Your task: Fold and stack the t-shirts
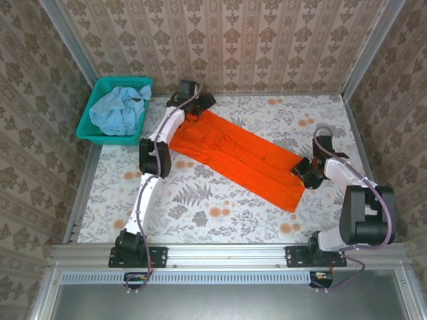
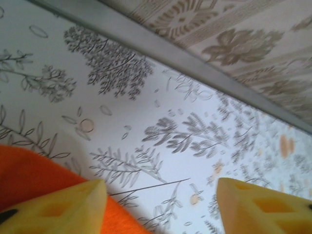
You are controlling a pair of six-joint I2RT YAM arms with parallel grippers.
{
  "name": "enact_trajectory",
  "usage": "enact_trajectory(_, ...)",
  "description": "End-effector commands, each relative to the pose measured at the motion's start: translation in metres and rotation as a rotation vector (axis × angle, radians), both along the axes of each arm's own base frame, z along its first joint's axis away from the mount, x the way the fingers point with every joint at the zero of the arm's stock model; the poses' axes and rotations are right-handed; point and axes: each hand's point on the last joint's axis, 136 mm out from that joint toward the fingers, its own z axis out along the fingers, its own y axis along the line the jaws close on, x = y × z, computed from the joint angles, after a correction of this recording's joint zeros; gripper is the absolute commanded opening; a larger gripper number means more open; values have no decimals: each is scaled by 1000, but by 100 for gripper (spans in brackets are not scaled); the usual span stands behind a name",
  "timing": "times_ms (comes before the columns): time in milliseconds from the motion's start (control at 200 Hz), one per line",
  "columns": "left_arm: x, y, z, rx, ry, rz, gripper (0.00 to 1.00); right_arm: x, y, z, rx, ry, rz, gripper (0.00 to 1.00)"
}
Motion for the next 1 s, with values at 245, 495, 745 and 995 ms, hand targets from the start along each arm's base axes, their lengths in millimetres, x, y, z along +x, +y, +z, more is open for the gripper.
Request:
enact_trajectory(245, -54, 37, 117, 179, -61, -29, 75, -21, 81, 19, -45, -61, 350, 38)
enact_trajectory(495, -151, 81, 90, 358, 197, 59, 71, -34, 109, -29, 5, 43, 421, 35)
enact_trajectory(745, -254, 125, 83, 398, 372, 224, 68, -80, 131, -69, 68, 197, 443, 34)
enact_trajectory(995, -314, 140, 91, 474, 438, 266, 69, -113, 176, -78, 168, 183, 418, 34)
